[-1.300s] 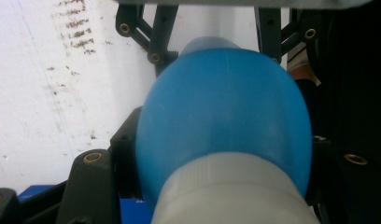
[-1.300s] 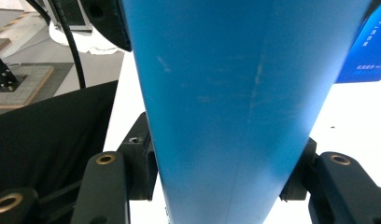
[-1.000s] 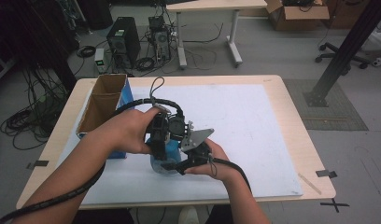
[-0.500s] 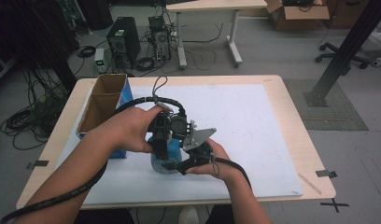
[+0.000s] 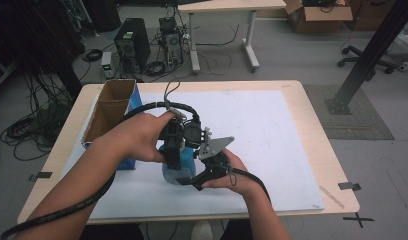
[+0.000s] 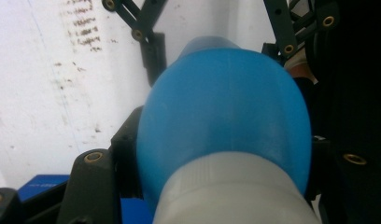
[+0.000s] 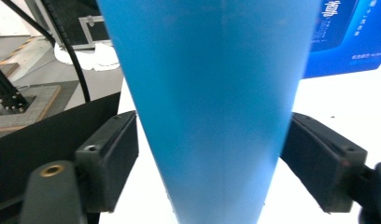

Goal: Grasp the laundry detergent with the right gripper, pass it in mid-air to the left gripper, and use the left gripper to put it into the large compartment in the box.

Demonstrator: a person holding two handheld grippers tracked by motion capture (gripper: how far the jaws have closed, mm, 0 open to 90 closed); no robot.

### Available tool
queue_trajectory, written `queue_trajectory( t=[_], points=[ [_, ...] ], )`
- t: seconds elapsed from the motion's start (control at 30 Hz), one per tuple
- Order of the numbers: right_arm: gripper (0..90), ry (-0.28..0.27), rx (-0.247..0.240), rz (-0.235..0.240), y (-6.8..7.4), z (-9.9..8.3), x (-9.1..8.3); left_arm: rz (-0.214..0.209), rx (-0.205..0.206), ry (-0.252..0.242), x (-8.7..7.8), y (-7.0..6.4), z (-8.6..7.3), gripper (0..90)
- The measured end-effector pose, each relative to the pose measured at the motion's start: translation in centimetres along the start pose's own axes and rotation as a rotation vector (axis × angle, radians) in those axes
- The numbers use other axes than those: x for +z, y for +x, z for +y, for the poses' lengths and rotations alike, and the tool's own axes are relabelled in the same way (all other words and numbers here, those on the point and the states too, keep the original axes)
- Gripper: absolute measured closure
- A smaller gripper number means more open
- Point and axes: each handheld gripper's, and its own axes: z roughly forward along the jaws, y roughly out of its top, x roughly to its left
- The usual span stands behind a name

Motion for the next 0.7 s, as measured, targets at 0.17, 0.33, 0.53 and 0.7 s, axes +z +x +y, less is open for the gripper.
queue_trajectory(
  t=[0.17, 0.33, 0.53, 0.7],
  points=[
    [12.6, 0.004, 0.013, -0.007, 0.0, -0.1, -0.1, 0.000, -0.008, -0.006, -0.2, 0.1, 0.0, 38.2],
    [9.2, 0.004, 0.022, -0.004, -0.1, 0.0, -0.3, 0.005, -0.006, -0.014, -0.3, 0.1, -0.1, 38.2],
    [1.7, 0.006, 0.029, 0.009, -0.1, 0.1, -0.5, 0.006, -0.007, -0.010, -0.4, 0.2, 0.0, 38.2],
    [0.0, 0.007, 0.025, 0.011, -0.2, 0.2, -1.0, 0.007, -0.030, -0.006, -0.6, 0.3, 0.0, 38.2]
  ],
)
